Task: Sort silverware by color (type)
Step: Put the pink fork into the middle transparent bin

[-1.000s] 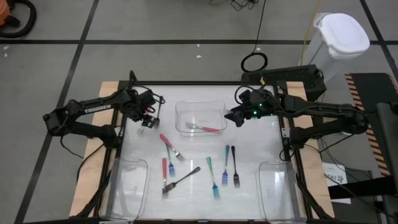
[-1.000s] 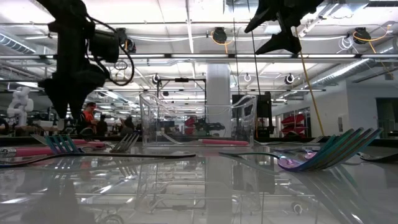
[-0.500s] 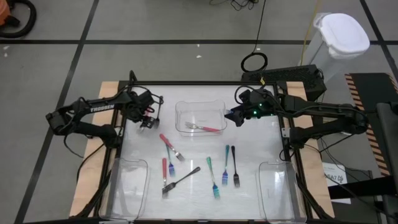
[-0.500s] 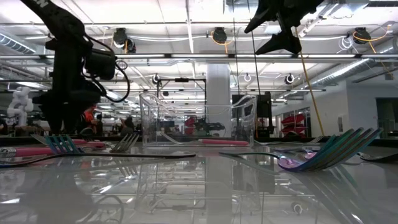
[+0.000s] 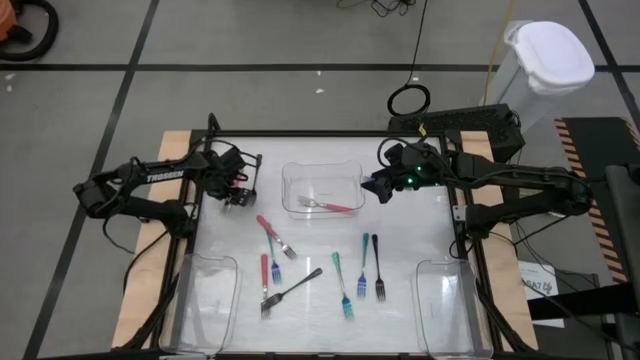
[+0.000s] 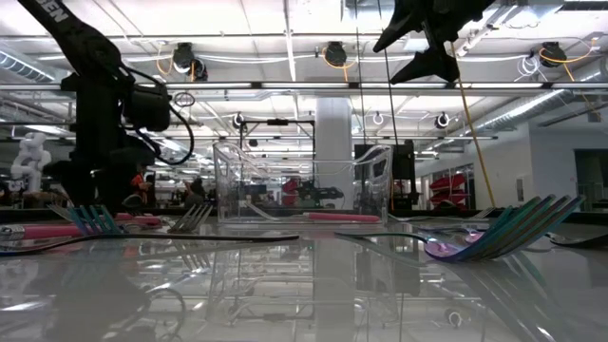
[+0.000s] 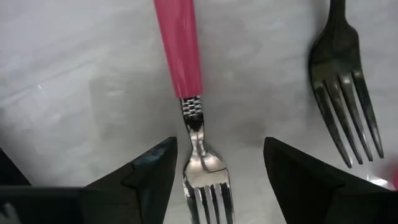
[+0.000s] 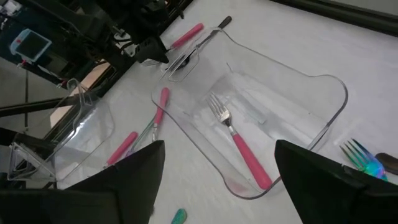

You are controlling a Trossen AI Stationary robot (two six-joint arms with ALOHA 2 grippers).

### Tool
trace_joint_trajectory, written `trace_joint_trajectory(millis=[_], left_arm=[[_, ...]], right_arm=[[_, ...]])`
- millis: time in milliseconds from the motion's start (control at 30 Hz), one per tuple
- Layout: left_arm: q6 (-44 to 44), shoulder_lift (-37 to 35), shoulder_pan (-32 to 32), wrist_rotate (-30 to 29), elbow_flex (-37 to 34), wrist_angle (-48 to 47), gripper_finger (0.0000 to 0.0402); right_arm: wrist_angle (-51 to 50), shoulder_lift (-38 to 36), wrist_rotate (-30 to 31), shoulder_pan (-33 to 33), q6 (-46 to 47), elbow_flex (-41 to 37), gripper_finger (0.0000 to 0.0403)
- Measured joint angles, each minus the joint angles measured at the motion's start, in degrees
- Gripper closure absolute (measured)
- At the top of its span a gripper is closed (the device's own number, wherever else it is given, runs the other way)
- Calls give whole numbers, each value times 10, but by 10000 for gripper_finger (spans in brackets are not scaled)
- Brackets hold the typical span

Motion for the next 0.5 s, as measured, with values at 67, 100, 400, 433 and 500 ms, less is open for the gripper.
trace_joint_trajectory(millis=[67,100,400,433,500], left_arm=[[-1,-1,0,-1,-7,8,160],[-2,-2,0,-1,-12,12,160],[-15,-2,2,-10,-23,21,193],[-13,-2,2,-12,-23,20,206],[-12,-1,2,-17,-24,20,236]], right_arm=[[0,0,0,0,-1,0,104],[0,0,0,0,-1,0,104],[0,0,0,0,2,0,104],[0,0,0,0,3,0,104],[0,0,0,0,3,0,104]])
